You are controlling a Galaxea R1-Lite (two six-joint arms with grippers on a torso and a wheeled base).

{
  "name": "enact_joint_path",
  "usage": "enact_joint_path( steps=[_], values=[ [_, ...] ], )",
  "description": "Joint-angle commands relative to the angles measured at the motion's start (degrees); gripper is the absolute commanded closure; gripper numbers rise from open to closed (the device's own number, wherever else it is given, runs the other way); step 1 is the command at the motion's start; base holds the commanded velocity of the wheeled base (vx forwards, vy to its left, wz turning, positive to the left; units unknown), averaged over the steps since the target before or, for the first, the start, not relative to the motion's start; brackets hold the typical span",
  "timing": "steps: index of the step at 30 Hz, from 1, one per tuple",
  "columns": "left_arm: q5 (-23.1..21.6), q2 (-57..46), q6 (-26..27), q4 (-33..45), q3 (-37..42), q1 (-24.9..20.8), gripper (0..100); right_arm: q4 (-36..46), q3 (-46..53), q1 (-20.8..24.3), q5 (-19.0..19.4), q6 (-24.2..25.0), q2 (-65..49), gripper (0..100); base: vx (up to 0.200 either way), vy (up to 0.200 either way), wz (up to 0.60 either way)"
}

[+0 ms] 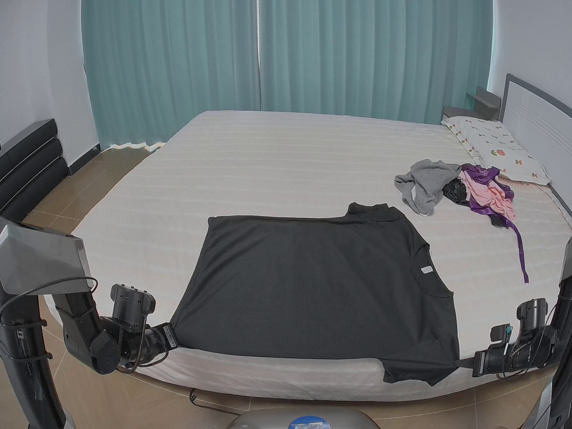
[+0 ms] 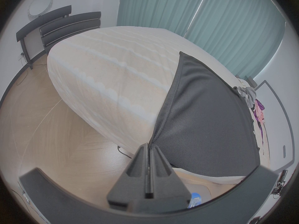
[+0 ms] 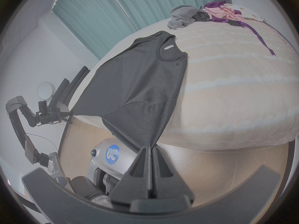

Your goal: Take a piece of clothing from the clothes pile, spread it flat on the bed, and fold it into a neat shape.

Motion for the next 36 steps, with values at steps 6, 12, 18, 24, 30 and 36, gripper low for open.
enact_joint_path(
  steps=[6, 12, 18, 24, 30, 36],
  values=[
    [-0.18, -1.29, 5.33, -0.09, 3.52, -0.01, 100, 8.92, 1.01, -0.02, -0.14, -3.75, -6.24, 100, 0.0, 0.0, 0.0],
    [-0.09, -1.29, 6.73, 0.0, 4.75, -0.18, 100, 10.85, 1.01, -0.02, -0.76, -4.89, -7.12, 100, 0.0, 0.0, 0.0],
    [-0.27, -2.08, 10.69, 0.0, 7.39, -0.18, 100, 12.96, 1.01, -0.02, -0.76, -5.59, -9.05, 100, 0.0, 0.0, 0.0],
    [-0.18, -2.87, 12.89, 0.0, 8.97, -0.18, 100, 16.04, 1.01, -0.02, -0.93, -6.56, -11.07, 100, 0.0, 0.0, 0.0],
    [-0.27, -2.87, 15.87, 0.0, 10.2, -0.27, 100, 17.45, 1.01, -0.02, -0.84, -6.91, -13.09, 100, 0.0, 0.0, 0.0],
    [-0.18, -3.58, 15.17, -0.36, 8.89, -0.01, 100, 16.39, 0.57, -0.11, -0.76, -6.56, -13.8, 100, 0.0, 0.0, 0.0]
  ],
)
